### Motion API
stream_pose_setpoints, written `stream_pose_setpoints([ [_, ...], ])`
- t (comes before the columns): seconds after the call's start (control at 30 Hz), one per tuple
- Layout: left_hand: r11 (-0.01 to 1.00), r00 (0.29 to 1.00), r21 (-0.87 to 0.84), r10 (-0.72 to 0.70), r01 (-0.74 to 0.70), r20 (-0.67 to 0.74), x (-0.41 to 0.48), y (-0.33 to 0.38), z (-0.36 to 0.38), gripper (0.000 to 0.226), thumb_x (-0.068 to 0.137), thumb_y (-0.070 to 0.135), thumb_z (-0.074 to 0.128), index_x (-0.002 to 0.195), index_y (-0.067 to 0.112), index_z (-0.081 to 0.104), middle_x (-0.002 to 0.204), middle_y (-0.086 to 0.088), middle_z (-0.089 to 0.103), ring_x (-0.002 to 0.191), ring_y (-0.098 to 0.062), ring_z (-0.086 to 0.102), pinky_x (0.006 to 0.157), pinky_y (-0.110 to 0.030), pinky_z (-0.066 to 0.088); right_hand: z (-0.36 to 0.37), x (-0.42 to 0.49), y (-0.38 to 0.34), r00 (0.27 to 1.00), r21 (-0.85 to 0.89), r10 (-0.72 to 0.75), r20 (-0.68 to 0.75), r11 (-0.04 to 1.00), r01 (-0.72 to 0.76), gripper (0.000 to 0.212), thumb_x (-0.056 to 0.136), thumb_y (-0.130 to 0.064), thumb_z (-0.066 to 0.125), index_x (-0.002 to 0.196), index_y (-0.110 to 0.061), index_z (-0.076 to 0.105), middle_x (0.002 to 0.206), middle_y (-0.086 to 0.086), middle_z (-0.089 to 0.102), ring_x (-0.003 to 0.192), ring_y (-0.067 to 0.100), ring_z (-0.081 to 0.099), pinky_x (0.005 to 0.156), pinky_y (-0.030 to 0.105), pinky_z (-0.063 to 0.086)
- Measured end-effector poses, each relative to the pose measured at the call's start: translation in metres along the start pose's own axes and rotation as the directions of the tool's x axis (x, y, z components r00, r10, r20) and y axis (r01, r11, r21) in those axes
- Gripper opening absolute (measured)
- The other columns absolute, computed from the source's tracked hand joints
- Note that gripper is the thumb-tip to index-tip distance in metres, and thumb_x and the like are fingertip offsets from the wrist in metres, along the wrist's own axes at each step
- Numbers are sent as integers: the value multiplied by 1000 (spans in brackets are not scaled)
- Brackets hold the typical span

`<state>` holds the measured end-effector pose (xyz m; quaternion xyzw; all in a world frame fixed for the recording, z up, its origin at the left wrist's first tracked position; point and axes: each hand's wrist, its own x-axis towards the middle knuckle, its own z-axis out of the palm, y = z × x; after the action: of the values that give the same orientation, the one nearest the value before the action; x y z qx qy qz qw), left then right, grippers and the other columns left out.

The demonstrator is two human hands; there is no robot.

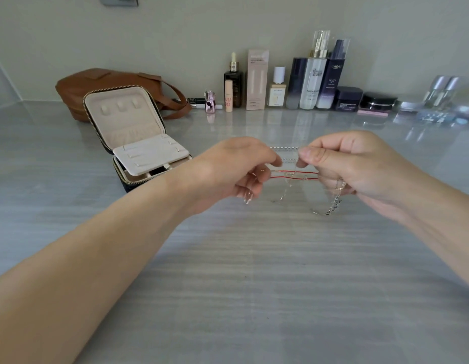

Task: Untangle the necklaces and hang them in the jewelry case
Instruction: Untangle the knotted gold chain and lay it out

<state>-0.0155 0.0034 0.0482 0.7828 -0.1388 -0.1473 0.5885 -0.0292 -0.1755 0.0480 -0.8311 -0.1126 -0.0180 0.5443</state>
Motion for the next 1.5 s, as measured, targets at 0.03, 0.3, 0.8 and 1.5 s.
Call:
stream_pose_setpoints([
  [0.03, 999, 1000, 26, 19, -19, -2, 0, -1, 0, 10, 89, 10, 51, 83, 13, 58, 57, 1, 48, 52, -14, 44, 56, -26, 37, 0, 0, 0, 1000, 3, 1, 2, 1000, -1, 20, 86, -24, 59, 70, -12, 65, 35, -11, 29, 34, 4, 29, 44, 22, 24],
  [0.3, 976, 991, 187, 124, -114, -45, 3, -10, 6, 16, 84, 5, 61, 75, 18, 58, 59, 4, 51, 43, -4, 45, 48, -18, 38, 1, -2, -2, 995, 115, 2, 104, 993, -14, 26, 55, -43, 67, 57, -17, 68, 38, -9, 24, 38, 8, 21, 40, 18, 21],
  [0.8, 951, 969, 230, 230, -206, -87, -4, 2, 10, 23, 82, 6, 58, 69, 26, 64, 71, 6, 60, 63, -5, 47, 57, -21, 39, 2, -3, -2, 992, 226, 33, 118, 972, -59, 22, 68, -33, 60, 53, -18, 66, 39, -8, 24, 38, 8, 21, 44, 23, 15],
  [1.5, 961, 987, 235, 159, -149, -25, -4, -2, 2, 3, 72, 22, 74, 75, 20, 73, 82, -9, 71, 63, -1, 51, 53, -13, 38, -6, -1, -4, 994, 204, 48, 99, 977, -68, 31, 82, -25, 60, 55, -13, 51, 46, -3, 33, 35, 7, 18, 44, 25, 11],
])
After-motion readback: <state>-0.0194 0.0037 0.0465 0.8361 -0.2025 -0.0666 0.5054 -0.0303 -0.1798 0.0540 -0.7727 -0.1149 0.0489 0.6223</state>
